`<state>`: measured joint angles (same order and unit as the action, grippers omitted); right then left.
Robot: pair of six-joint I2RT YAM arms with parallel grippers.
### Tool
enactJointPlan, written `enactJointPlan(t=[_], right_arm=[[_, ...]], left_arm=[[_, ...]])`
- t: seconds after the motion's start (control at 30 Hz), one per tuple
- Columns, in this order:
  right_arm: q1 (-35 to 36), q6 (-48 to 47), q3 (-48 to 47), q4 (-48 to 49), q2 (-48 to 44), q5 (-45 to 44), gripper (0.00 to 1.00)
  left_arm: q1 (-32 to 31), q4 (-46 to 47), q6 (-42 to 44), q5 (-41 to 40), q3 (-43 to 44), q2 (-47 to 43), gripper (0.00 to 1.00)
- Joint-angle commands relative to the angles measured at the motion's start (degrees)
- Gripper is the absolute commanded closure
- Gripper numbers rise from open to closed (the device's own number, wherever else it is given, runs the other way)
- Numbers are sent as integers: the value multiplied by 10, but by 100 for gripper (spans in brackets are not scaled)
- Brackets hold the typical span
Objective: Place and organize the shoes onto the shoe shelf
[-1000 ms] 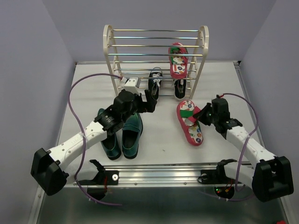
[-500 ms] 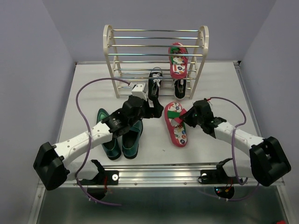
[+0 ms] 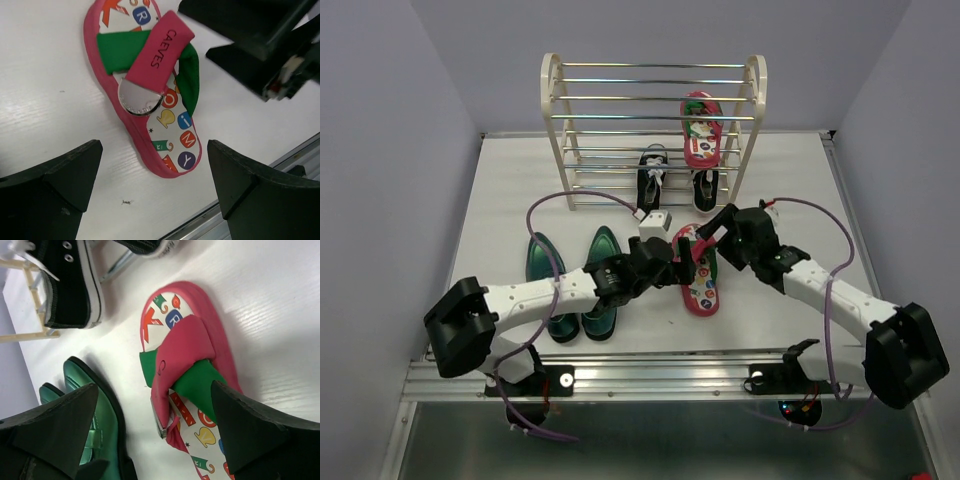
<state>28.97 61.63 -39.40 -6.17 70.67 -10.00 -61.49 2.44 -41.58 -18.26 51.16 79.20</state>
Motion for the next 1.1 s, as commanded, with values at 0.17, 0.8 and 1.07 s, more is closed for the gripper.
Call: enactJointPlan(t=[0.17, 0.8, 1.07], right_arm=[[-10, -129, -71, -141, -119, -251, 0], [-41, -201, -62, -164, -168, -227, 0], [-41, -210, -60, -162, -163, -223, 0]], left_arm=[[-68, -23, -82, -56, 75, 103, 1], [-132, -278, -199, -136, 284, 300, 1], [-108, -307, -204, -142, 316, 336, 1]])
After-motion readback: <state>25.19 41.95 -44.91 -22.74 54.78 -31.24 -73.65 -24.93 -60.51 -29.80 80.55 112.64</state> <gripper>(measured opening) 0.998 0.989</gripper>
